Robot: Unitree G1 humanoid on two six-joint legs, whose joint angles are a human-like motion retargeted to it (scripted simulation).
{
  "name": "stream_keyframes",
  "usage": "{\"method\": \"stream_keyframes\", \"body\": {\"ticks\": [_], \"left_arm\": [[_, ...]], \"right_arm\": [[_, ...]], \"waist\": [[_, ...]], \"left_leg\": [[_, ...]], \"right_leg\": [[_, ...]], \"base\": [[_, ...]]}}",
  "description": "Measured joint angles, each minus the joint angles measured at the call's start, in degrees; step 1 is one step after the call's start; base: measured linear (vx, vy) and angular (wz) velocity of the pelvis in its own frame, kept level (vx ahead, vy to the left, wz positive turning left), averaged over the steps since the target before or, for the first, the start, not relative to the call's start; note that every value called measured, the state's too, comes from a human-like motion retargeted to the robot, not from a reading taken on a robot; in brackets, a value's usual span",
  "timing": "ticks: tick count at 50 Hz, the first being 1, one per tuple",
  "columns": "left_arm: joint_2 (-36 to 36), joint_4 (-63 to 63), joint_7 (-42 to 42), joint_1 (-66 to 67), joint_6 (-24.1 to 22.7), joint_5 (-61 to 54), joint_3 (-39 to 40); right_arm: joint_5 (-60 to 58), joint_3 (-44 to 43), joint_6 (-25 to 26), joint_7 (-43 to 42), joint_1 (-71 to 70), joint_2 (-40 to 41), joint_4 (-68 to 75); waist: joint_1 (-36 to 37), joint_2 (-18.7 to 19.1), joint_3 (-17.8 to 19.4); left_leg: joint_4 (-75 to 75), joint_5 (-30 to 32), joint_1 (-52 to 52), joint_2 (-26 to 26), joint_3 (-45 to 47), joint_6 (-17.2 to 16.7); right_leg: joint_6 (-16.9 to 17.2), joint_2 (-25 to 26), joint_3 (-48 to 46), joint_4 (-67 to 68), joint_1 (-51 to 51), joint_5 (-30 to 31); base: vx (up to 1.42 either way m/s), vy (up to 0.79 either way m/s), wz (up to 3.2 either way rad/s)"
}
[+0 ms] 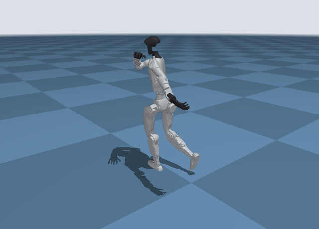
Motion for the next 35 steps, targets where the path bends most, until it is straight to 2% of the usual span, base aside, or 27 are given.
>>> {"method": "stream_keyframes", "body": {"ticks": [2,5,7,9,11,14,17,20,22,23,25,27,30,33,35], "left_arm": [[-2.33,-2.9,3.66,-2.12,-2.21,2.85,-0.88],[-4.82,-7.28,9.42,-3.97,-8.56,9.91,-0.3],[-4.75,-10.4,12.83,-4.9,-13.02,16.0,0.23],[-3.56,-13.53,15.74,-5.76,-15.58,21.72,0.45],[-1.73,-16.1,17.95,-6.9,-15.47,25.87,0.49],[1.71,-17.9,20.37,-9.66,-10.61,28.22,-0.39],[2.84,-16.41,21.56,-11.68,-4.09,26.69,-1.32],[1.13,-13.18,20.89,-12.85,0.95,21.48,-3.09],[-1.47,-10.75,18.54,-13.52,2.22,18.5,-5.78],[-3.26,-9.68,17.29,-13.63,2.44,17.9,-7.05],[-6.61,-8.35,14.37,-13.24,0.38,19.01,-10.55],[-9.07,-8.31,12.14,-13.48,-2.85,23.35,-14.54],[-12.02,-9.93,11.93,-14.6,-5.92,30.94,-17.58],[-14.55,-11.82,14.49,-15.96,-5.14,33.7,-14.19],[-16.02,-12.81,16.44,-16.05,-3.71,32.34,-11.22]], "right_arm": [[5.17,-0.63,-1.45,1.65,6.59,2.13,-3.21],[10.93,-0.64,-5.53,3.1,17.98,0.97,-6.56],[12.83,-1.6,-8.62,4.34,26.42,-3.46,-7.48],[13.4,-4.2,-10.52,5.38,35.75,-9.45,-6.85],[12.54,-9.13,-10.65,5.3,45.85,-15.7,-4.52],[8.43,-21.8,-7.84,1.41,62.16,-22.51,0.67],[2.88,-33.99,-4.04,-4.36,75.67,-24.31,6.22],[1.68,-40.65,-1.41,-8.96,84.31,-25.25,10.65],[3.16,-40.16,-0.24,-9.39,85.71,-26.9,14.92],[3.2,-38.89,0.17,-8.92,85.3,-27.68,17.57],[1.79,-34.45,-0.37,-7.24,82.94,-28.95,24.07],[-2.35,-30.19,-0.98,-5.91,80.01,-28.33,30.88],[-7.25,-28.13,-0.83,-6.7,78.5,-25.02,38.6],[-6.04,-31.54,0.95,-11.0,79.47,-19.38,42.54],[-3.59,-34.12,2.33,-13.98,80.07,-15.87,43.11]], "waist": [[-1.57,2.42,-1.96],[-6.12,6.14,-5.85],[-11.24,7.85,-7.62],[-16.67,8.61,-8.02],[-21.71,7.98,-6.72],[-27.52,5.69,-1.65],[-28.74,4.99,3.17],[-26.64,4.56,7.26],[-26.6,3.53,9.0],[-27.63,3.41,8.73],[-30.02,4.56,5.81],[-30.72,5.46,3.11],[-29.01,4.05,0.94],[-23.82,1.2,0.55],[-19.53,-0.66,1.15]], "left_leg": [[-3.36,2.86,3.52,-2.48,-4.68,-1.74],[-6.56,6.98,8.11,-2.05,-14.04,-6.4],[-7.85,9.43,10.89,-1.51,-22.64,-9.17],[-9.01,11.35,13.92,-1.25,-31.59,-11.37],[-10.1,12.48,17.18,-1.85,-39.7,-12.8],[-12.14,12.4,23.85,-2.84,-49.35,-12.75],[-12.01,10.03,29.67,-1.71,-52.62,-9.09],[-3.97,6.21,32.3,-4.25,-47.22,-2.6],[13.84,1.34,26.81,-9.06,-36.26,1.23],[23.89,-0.31,21.57,-9.63,-29.4,2.61],[40.66,-1.81,10.16,-5.53,-16.52,4.63],[48.95,-3.52,2.53,-0.7,-9.12,5.1],[47.93,-8.61,-2.47,-1.62,-3.93,4.81],[33.98,-13.22,-2.4,-1.75,1.87,2.84],[20.2,-12.85,-0.03,-0.83,8.03,0.56]], "right_leg": [[-2.63,-1.29,-0.46,4.57,-7.91,-3.03],[-11.25,-5.09,-8.92,1.71,-16.42,-7.45],[-12.68,-5.42,-12.67,-6.54,-17.97,-10.49],[-11.81,-5.26,-13.88,-18.66,-17.04,-11.73],[-9.94,-6.91,-13.99,-33.63,-14.19,-10.96],[-5.72,-11.74,-12.77,-55.69,-7.63,-10.87],[-1.91,-13.47,-6.15,-66.44,-4.79,-14.6],[-1.31,-15.19,-1.53,-67.75,-2.18,-14.91],[-0.99,-18.51,-5.22,-66.26,-0.13,-7.55],[-0.66,-19.61,-8.03,-65.03,-0.09,-5.24],[0.0,-18.74,-12.5,-61.8,-1.65,-7.2],[-0.06,-16.98,-16.44,-58.65,-3.12,-9.64],[-1.46,-18.02,-22.23,-55.68,-2.47,-11.81],[-4.65,-18.96,-29.09,-54.77,0.39,-12.21],[-5.55,-18.93,-32.71,-54.85,2.89,-11.64]], "base": [[0.65,0.58,2.37],[0.63,0.25,3.19],[0.64,0.06,4.32],[0.65,-0.08,4.71],[0.64,-0.19,4.71],[0.63,-0.32,4.32],[0.57,-0.4,2.62],[0.52,-0.44,1.27],[0.46,-0.43,1.3],[0.4,-0.41,1.74],[0.36,-0.42,1.9],[0.38,-0.41,1.67],[0.43,-0.26,1.67],[0.47,-0.22,1.79],[0.48,-0.16,1.63]]}}
